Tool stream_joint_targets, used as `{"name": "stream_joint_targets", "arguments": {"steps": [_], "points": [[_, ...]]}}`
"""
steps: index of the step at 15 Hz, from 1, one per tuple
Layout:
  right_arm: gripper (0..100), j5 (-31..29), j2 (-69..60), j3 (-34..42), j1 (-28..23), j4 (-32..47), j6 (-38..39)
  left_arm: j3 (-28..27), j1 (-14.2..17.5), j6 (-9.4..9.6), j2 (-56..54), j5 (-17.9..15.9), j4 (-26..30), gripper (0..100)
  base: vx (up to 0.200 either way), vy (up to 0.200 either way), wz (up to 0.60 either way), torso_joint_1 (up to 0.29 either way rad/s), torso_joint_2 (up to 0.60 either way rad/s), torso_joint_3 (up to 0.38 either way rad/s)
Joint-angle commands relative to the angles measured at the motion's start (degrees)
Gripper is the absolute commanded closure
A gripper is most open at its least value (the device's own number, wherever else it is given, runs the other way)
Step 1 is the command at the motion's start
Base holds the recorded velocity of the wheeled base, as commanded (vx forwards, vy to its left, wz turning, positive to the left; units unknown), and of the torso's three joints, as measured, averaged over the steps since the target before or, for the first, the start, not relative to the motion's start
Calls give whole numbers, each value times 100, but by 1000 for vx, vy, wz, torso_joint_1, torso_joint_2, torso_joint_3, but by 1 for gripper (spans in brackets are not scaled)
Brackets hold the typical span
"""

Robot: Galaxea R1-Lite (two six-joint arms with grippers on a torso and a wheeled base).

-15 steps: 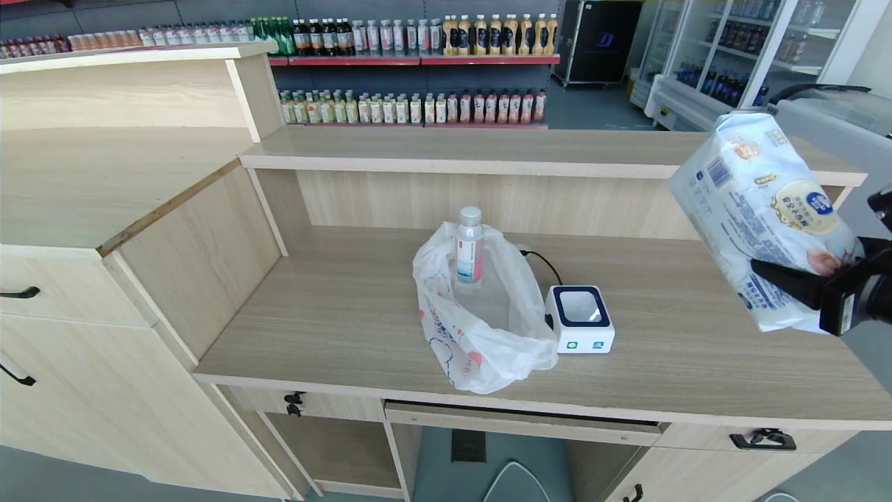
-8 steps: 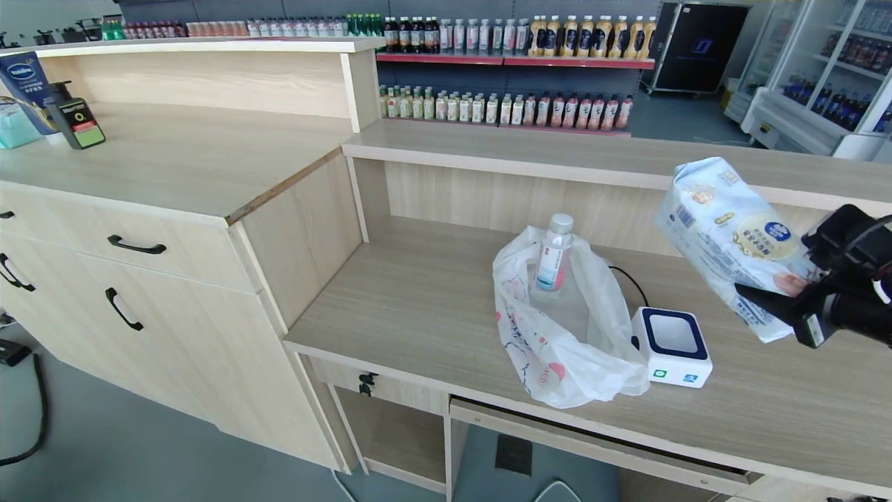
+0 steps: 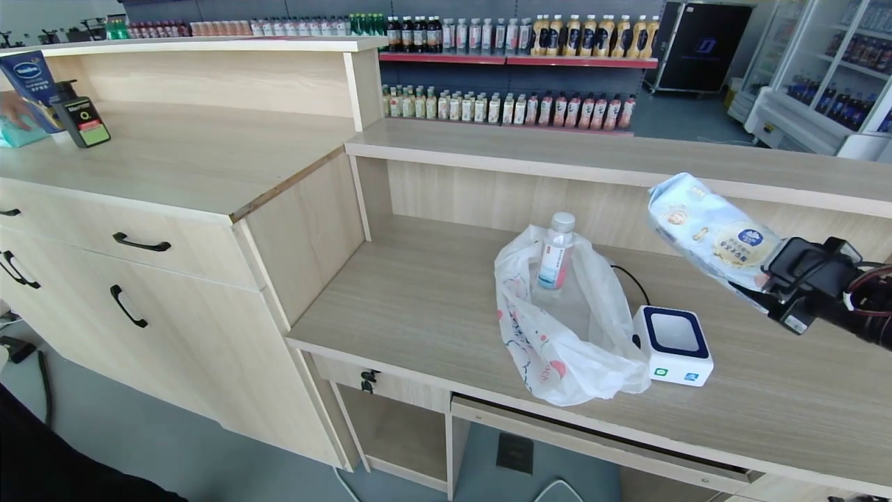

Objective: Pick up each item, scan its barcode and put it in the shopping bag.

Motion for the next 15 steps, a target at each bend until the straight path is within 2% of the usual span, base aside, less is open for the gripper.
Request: {"name": "stream_joint_targets", "arguments": {"steps": [1,8,15], "points": [[100,36,896,-42,-8,-598,-409,0,4,-2,2,2,0,0,0,0,0,0,0,0],[100,660,1766,-252,-104,-1336,-1481,0,4,-2,2,2,0,0,0,0,0,0,0,0],[100,686,2232,-411,-148,-2013,-1551,0,4,-2,2,2,0,0,0,0,0,0,0,0]]}}
